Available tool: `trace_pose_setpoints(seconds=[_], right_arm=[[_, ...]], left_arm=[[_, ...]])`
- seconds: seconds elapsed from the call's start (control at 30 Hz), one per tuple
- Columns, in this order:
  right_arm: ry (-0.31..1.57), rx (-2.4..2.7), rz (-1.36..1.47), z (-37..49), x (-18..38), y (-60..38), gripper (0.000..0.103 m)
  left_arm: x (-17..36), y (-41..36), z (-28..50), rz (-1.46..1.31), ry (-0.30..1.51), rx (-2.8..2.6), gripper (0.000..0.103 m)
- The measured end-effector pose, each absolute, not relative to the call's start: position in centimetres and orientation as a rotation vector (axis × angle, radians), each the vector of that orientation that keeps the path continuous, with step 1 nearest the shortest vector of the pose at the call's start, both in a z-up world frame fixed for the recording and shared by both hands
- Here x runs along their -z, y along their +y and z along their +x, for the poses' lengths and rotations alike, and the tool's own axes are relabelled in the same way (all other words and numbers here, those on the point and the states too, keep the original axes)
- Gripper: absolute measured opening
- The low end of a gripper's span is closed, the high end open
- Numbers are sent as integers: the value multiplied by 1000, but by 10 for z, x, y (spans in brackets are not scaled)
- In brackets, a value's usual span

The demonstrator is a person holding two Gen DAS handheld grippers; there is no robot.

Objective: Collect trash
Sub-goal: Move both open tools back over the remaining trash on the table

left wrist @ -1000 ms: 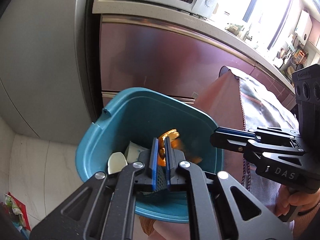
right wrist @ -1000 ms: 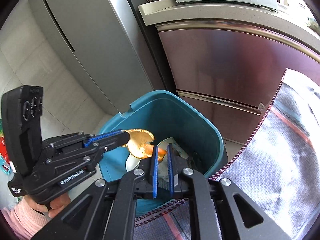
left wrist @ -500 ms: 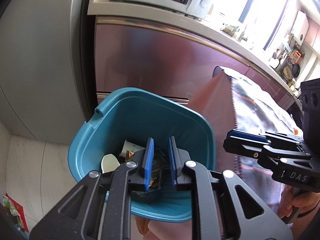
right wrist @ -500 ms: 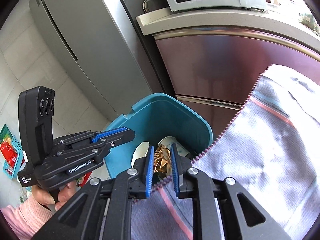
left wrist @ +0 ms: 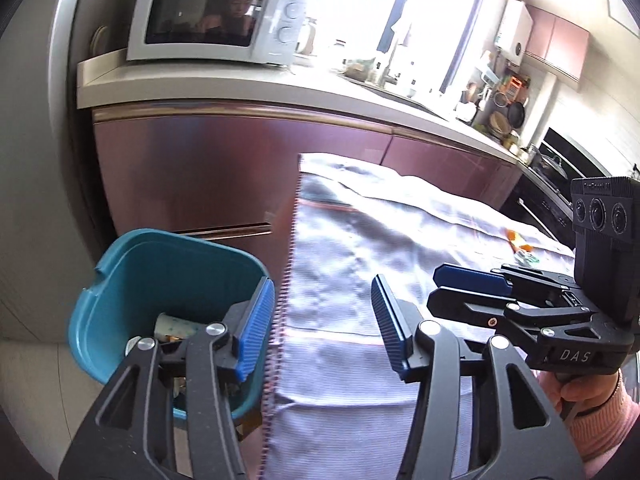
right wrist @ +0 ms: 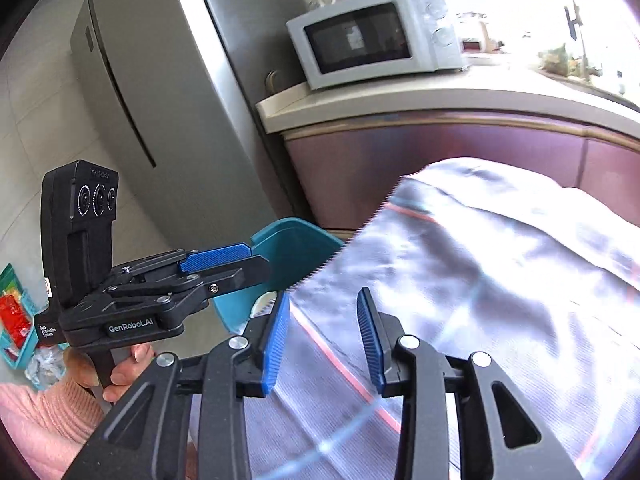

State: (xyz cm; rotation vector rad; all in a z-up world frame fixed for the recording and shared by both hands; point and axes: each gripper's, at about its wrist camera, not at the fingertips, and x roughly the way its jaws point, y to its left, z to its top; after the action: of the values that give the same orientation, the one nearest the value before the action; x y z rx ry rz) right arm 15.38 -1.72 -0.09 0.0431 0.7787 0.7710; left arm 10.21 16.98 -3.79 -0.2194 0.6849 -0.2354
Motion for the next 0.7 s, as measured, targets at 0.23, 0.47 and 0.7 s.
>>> trace_pose_setpoints(seconds=[0.23,0.47,0.7], right_arm=[[720,-603,80,120,-11,-101,41],[684,-381,142,94,-13,-194,43],[645,-210,210,71,-9,-273,46]], left_arm=[[26,95,98,-157,681,394,54],[27,15,99,-90,705,538,54],[32,-53,104,-36,734,648,54]])
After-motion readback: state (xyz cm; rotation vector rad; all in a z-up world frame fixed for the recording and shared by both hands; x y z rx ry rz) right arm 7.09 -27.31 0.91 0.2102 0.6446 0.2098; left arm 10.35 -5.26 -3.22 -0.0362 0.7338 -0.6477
